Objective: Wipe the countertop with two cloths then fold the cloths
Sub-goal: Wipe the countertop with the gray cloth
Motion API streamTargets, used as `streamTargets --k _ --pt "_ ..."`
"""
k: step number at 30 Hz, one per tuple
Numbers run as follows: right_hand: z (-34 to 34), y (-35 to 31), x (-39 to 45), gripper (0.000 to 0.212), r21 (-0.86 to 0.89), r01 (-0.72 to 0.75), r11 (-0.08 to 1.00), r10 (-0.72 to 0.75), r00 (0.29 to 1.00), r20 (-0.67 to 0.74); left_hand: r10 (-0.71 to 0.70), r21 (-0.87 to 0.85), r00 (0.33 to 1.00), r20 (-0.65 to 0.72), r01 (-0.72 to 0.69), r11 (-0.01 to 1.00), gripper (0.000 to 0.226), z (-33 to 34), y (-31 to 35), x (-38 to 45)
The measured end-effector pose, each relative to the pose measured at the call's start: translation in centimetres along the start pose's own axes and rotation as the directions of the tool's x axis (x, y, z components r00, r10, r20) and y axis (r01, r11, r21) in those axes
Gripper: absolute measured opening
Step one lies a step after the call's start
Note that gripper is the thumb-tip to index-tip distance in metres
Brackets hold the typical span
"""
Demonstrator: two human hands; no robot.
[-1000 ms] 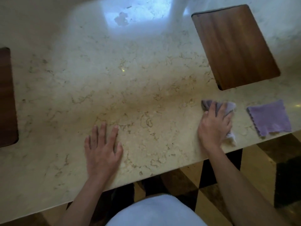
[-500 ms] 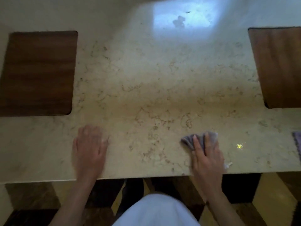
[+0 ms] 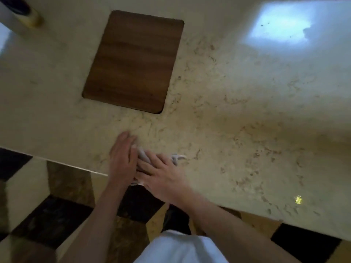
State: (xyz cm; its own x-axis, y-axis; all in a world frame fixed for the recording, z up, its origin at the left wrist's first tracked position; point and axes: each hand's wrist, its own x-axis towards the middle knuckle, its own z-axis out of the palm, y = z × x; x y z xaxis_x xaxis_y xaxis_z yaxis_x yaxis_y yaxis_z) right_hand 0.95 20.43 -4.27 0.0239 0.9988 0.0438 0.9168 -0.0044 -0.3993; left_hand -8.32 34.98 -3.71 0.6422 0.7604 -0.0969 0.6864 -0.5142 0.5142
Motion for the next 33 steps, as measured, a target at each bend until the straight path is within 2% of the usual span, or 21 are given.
streamTargets --k 1,3,5,7,8,10,11,12,13,14,15,17,18,20,22,23,25,27,29,31,33 --pt "-0.3 1.5 2.1 0.038 -0.017 0.07 0.997 -0.069 0.997 0.022 -0.008 0.013 1.0 -0.03 0.008 1.0 0.053 -0.5 -0.5 -0.1" --pt "-1.1 5.3 5.4 0.043 -0.071 0.066 0.995 -0.065 0.998 0.026 -0.048 0.114 0.997 -0.068 0.055 0.992 0.053 -0.7 -1.3 -0.6" --pt "-2.7 9.6 6.9 0.048 -0.138 -0.071 0.988 0.075 0.997 0.022 -0.095 0.214 0.995 -0.026 0.098 0.972 0.059 -0.2 -1.8 -1.6" --pt "-5.0 14.3 6.9 0.047 -0.191 -0.295 0.936 0.288 0.956 -0.061 -0.09 0.298 0.996 0.015 0.082 0.951 0.062 0.4 -2.1 -2.2" --pt "-6.4 16.6 6.6 0.047 -0.199 -0.43 0.881 0.417 0.903 -0.107 -0.096 0.309 0.995 0.027 0.083 0.947 0.063 0.5 -2.4 -2.2" --pt "-9.0 20.4 5.5 0.049 -0.146 -0.676 0.723 0.655 0.737 -0.17 -0.094 0.315 0.995 0.044 0.075 0.946 0.063 0.4 -2.3 -2.1" --pt "-9.7 20.9 5.3 0.05 -0.108 -0.752 0.65 0.733 0.658 -0.17 -0.089 0.316 0.995 0.037 0.072 0.946 0.062 0.5 -2.2 -2.1" --pt "-9.8 20.3 5.4 0.051 -0.08 -0.784 0.616 0.769 0.62 -0.155 -0.1 0.301 0.995 0.022 0.089 0.95 0.061 0.5 -2.1 -2.1" --pt "-9.4 18.7 5.5 0.052 -0.066 -0.78 0.622 0.769 0.625 -0.136 -0.132 0.263 0.991 0.008 0.125 0.957 0.06 0.5 -1.7 -2.1" --pt "-8.5 16.7 5.3 0.052 -0.071 -0.738 0.671 0.73 0.674 -0.109 -0.178 0.2 0.984 -0.008 0.176 0.964 0.058 0.6 -1.1 -2.0" --pt "-7.4 14.3 4.6 0.052 -0.087 -0.656 0.75 0.652 0.755 -0.072 -0.222 0.129 0.975 -0.031 0.224 0.966 0.055 0.8 -0.1 -1.9" --pt "-5.0 9.4 1.6 0.054 -0.103 -0.371 0.923 0.374 0.927 0.008 -0.225 0.028 0.97 -0.096 0.228 0.973 0.048 1.5 2.6 -1.7" --pt "-4.2 7.9 -0.3 0.053 -0.105 -0.183 0.978 0.188 0.981 0.049 -0.188 0.009 0.973 -0.135 0.191 0.982 0.044 2.1 4.2 -1.8" --pt "-3.9 8.6 -2.0 0.049 -0.082 0.112 0.99 -0.099 0.984 0.15 -0.102 -0.035 0.983 -0.15 0.098 0.995 0.041 3.7 7.4 -2.2" --pt "-5.3 13.2 0.1 0.047 -0.123 0.214 0.969 -0.191 0.965 0.178 -0.044 -0.066 0.995 -0.095 0.038 0.997 0.046 5.7 10.1 -2.7" --pt "-6.0 16.1 1.8 0.046 -0.17 0.174 0.97 -0.154 0.98 0.124 -0.028 -0.04 0.998 -0.056 0.026 0.999 0.049 6.7 11.0 -2.9" --pt "-8.4 22.6 5.3 0.046 -0.233 -0.074 0.97 0.076 0.997 -0.002 -0.031 0.097 0.999 0.017 0.029 0.995 0.051 8.3 11.6 -3.0" --pt "-12.0 29.3 7.2 0.048 -0.228 -0.393 0.891 0.37 0.919 -0.137 -0.042 0.229 0.997 0.06 0.027 0.973 0.053 8.9 11.6 -2.8" --pt "-14.9 34.1 7.4 0.05 -0.18 -0.583 0.792 0.552 0.811 -0.194 -0.039 0.29 0.997 0.069 0.017 0.957 0.053 8.9 11.6 -2.7" --pt "-15.5 34.3 6.7 0.05 -0.173 -0.623 0.763 0.593 0.781 -0.197 -0.044 0.324 0.997 0.064 0.021 0.946 0.052 8.9 11.8 -2.7" --pt "-13.6 30.5 4.5 0.048 -0.187 -0.568 0.801 0.533 0.82 -0.206 -0.051 0.35 0.996 0.067 0.025 0.937 0.052 9.0 11.9 -2.6"
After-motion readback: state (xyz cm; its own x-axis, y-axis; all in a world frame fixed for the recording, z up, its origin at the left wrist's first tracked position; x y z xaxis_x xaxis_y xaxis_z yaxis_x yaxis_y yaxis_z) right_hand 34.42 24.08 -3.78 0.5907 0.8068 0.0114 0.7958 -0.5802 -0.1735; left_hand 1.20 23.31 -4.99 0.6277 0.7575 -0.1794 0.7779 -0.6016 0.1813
